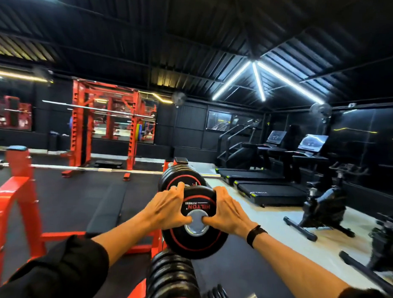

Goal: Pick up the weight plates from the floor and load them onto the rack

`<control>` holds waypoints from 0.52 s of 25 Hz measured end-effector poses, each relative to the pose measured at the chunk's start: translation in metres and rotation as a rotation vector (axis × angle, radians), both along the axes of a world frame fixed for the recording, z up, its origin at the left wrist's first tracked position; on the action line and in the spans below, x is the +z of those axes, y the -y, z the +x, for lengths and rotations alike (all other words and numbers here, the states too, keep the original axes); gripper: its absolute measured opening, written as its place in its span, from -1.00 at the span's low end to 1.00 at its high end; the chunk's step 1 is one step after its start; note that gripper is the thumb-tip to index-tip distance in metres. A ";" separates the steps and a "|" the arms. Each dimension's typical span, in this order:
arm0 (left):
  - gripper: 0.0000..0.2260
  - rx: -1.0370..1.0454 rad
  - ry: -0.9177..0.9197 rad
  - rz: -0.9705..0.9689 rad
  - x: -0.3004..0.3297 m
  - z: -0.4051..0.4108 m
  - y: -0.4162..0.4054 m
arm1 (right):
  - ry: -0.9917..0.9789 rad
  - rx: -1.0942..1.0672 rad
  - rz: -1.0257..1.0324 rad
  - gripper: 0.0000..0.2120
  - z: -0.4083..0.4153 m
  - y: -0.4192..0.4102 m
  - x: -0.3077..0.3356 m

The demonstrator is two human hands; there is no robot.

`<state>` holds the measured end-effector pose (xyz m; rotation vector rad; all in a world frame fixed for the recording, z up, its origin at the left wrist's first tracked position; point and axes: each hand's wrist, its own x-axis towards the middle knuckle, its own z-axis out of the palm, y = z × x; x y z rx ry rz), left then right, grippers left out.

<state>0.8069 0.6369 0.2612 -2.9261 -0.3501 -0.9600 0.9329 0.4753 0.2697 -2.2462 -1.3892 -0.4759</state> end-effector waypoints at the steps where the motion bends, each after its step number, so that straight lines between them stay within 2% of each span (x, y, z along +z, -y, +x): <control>1: -0.43 0.019 0.007 -0.020 0.001 0.011 -0.003 | -0.007 0.036 -0.009 -0.38 0.014 -0.006 0.003; 6: -0.38 0.134 0.019 -0.050 0.009 0.034 -0.025 | -0.016 0.185 0.006 -0.34 0.058 -0.043 0.007; 9: -0.37 0.124 -0.051 -0.045 0.004 0.039 -0.034 | -0.058 0.249 0.003 -0.32 0.067 -0.055 -0.007; 13: -0.41 0.113 -0.058 -0.055 0.004 0.042 -0.043 | -0.070 0.311 0.014 -0.31 0.081 -0.064 -0.007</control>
